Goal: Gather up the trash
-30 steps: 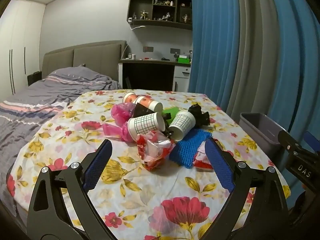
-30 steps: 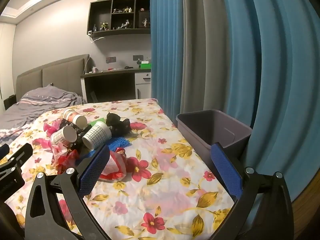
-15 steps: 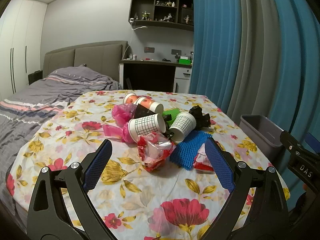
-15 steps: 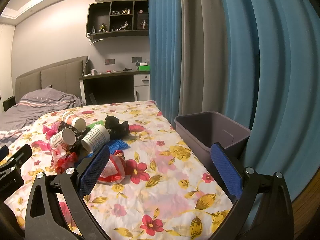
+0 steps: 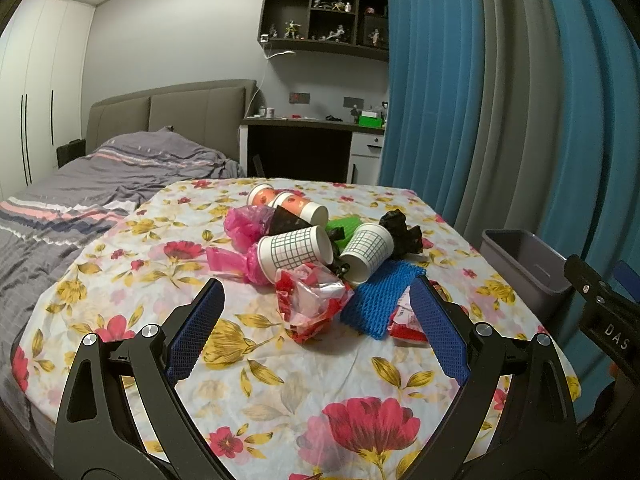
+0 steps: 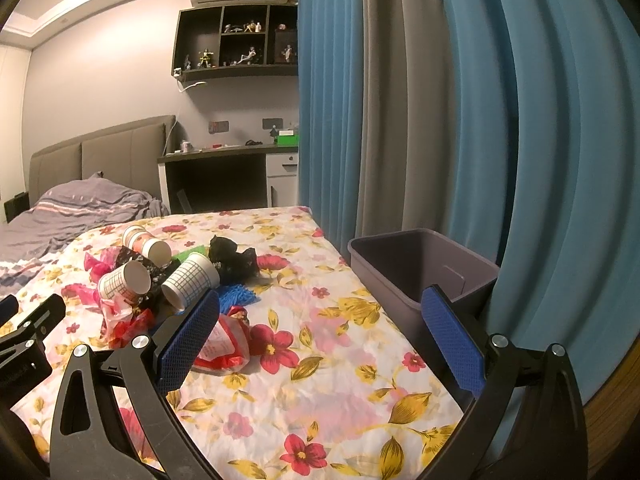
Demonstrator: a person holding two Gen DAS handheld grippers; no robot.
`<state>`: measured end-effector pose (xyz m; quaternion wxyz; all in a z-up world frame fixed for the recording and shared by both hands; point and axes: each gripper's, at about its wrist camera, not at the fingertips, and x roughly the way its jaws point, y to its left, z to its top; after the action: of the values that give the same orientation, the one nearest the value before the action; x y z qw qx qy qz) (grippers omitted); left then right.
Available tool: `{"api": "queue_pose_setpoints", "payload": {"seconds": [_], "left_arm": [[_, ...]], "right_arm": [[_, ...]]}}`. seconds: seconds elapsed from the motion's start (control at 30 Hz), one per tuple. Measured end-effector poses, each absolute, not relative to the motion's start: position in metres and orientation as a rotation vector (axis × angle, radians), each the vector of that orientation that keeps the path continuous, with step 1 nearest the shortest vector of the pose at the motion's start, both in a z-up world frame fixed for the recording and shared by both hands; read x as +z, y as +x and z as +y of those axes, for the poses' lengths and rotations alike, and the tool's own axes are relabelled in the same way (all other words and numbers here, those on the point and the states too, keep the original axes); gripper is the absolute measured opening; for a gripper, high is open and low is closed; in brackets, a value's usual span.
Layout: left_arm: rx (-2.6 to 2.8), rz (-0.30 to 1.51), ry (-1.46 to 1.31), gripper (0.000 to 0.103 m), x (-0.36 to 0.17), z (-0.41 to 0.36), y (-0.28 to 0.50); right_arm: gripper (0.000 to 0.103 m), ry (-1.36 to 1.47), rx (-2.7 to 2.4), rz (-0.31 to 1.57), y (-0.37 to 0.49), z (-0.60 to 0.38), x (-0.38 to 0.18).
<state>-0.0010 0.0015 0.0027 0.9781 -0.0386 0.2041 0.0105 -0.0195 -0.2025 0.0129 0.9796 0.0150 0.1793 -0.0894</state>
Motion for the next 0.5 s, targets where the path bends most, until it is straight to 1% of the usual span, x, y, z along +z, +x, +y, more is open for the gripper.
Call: {"api": "queue_pose_setpoints", "payload": {"seconds": [0.5], "left_arm": [[0.022,0.411,-0.078,0.092,0.0027,0.0021,-0.0012]], "right_arm": [[0.098,0.035,-0.175,0.355,-0.0169,-0.2042,0.0159]]}}
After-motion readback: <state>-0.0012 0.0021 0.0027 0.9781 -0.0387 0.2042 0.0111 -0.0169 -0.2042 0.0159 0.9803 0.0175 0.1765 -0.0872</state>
